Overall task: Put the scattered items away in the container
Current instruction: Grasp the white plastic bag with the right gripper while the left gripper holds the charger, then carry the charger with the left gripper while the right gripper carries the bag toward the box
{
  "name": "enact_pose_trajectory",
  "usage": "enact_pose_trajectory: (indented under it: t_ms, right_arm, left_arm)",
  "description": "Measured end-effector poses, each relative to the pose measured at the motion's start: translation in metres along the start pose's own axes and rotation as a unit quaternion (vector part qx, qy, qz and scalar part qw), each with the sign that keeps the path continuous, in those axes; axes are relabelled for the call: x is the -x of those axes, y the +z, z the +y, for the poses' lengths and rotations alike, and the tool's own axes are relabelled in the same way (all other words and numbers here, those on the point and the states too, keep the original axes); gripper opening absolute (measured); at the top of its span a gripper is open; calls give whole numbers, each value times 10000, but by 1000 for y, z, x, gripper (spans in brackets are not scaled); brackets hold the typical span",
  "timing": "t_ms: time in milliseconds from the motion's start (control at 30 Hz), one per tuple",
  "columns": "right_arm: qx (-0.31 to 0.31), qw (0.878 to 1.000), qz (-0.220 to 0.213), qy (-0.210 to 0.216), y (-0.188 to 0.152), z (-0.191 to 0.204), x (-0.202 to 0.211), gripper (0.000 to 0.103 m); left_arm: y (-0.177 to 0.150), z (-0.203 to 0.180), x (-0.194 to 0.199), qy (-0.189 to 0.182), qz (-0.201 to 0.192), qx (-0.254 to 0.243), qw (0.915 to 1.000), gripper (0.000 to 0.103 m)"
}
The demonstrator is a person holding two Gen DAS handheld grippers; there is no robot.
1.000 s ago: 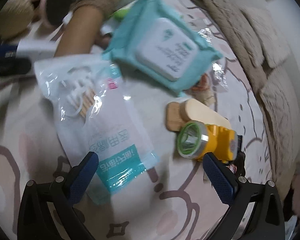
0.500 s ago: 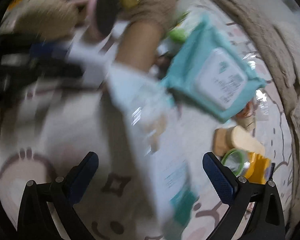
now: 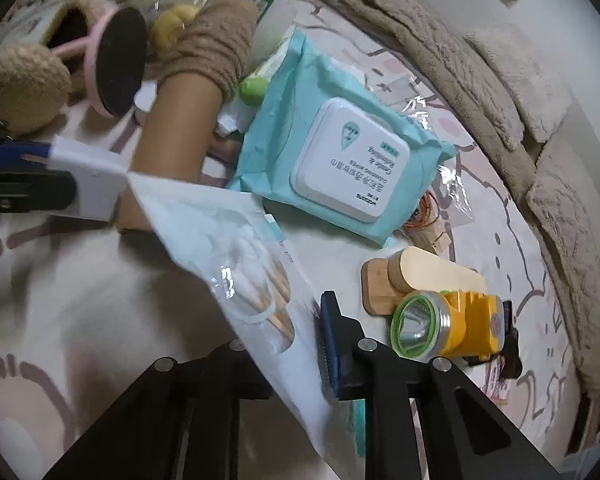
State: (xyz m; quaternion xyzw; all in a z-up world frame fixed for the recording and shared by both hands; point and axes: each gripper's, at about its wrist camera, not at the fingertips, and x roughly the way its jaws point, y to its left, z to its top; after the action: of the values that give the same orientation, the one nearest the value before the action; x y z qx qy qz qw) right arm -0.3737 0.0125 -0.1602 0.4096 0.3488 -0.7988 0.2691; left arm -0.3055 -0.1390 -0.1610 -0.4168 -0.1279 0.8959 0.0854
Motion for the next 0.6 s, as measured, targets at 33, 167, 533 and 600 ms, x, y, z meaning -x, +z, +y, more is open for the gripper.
enact_pose_trajectory:
  t_ms: [33, 167, 533, 600]
  right_arm:
    - [-144, 9998, -30, 92, -2, -4, 5, 19]
    - [-778, 9955, -157, 522, -18, -7, 25, 18]
    - [-2578, 9534, -309, 1536, -67, -31, 69, 17]
    - [-2785, 9440, -329, 1741, -74, -31, 76, 17]
  left_arm:
    - [0, 0, 0, 0, 4, -4, 10000, 24]
    - [-2, -7, 2, -42, 10, -4, 10000, 24]
    - [-10, -36, 11, -231, -73, -165, 9996, 24]
    - [-13, -40, 13, -287, -82, -183, 9994, 23]
